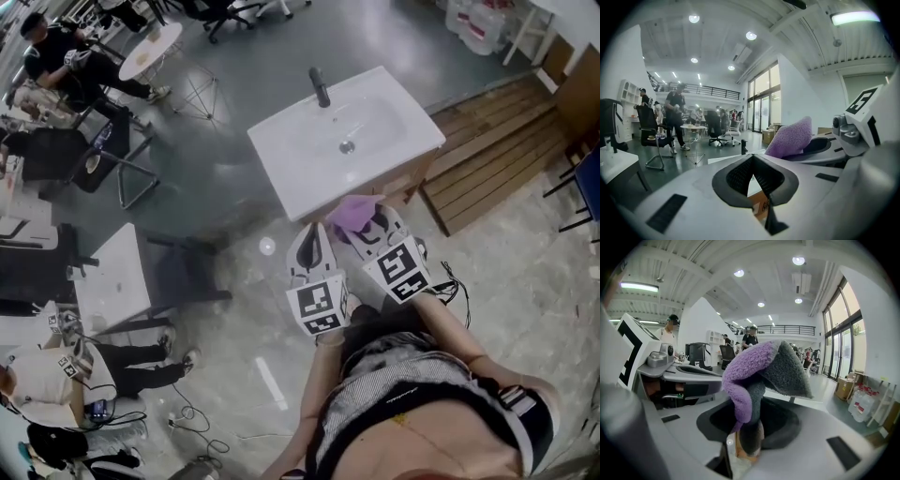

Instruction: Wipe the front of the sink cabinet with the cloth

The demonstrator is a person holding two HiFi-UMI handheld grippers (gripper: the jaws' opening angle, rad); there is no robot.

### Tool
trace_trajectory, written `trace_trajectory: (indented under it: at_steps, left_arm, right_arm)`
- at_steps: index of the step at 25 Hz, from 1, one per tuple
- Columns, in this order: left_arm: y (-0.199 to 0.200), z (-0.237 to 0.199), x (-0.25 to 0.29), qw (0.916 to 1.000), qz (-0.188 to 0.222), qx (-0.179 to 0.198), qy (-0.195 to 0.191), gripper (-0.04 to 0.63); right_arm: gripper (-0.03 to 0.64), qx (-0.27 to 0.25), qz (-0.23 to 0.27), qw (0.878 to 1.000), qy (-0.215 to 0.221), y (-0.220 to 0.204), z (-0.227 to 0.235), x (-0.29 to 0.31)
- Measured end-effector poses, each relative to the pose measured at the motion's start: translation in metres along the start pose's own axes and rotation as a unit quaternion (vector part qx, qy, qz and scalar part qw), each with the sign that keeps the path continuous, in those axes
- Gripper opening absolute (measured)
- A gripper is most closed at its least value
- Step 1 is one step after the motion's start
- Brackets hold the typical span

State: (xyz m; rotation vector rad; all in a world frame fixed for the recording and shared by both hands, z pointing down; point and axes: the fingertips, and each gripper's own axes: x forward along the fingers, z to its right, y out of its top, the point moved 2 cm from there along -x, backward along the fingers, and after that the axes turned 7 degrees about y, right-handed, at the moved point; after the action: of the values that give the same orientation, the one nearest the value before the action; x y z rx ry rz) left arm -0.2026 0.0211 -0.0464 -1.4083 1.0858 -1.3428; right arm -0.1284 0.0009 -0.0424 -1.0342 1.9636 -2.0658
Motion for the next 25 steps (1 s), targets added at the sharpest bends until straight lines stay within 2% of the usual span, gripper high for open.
trace_trajectory:
  at_steps: [12,18,25]
  left_arm:
    - [-0.005,0.011,0.026,0.9971,-0.011,-0.020,0.072,0.000]
    - [-0.022,-0.007,0.041,0.9978,-0.027,-0.020,0.058,0.000]
    - [-0.048,-0.063,0.071,0.9992,-0.035,0.003,0.020,0.000]
  right_arm:
    - [0.175,-0.024,-0.016,0.997,0.075,-0.020,0.034,0.013]
    - [0.175,-0.012,-0.024,0.997,0.071,-0.032,0.033,0.041]
    - [0.173,0.012,-0.021,0.999,0.034,-0.038,0.014,0.100]
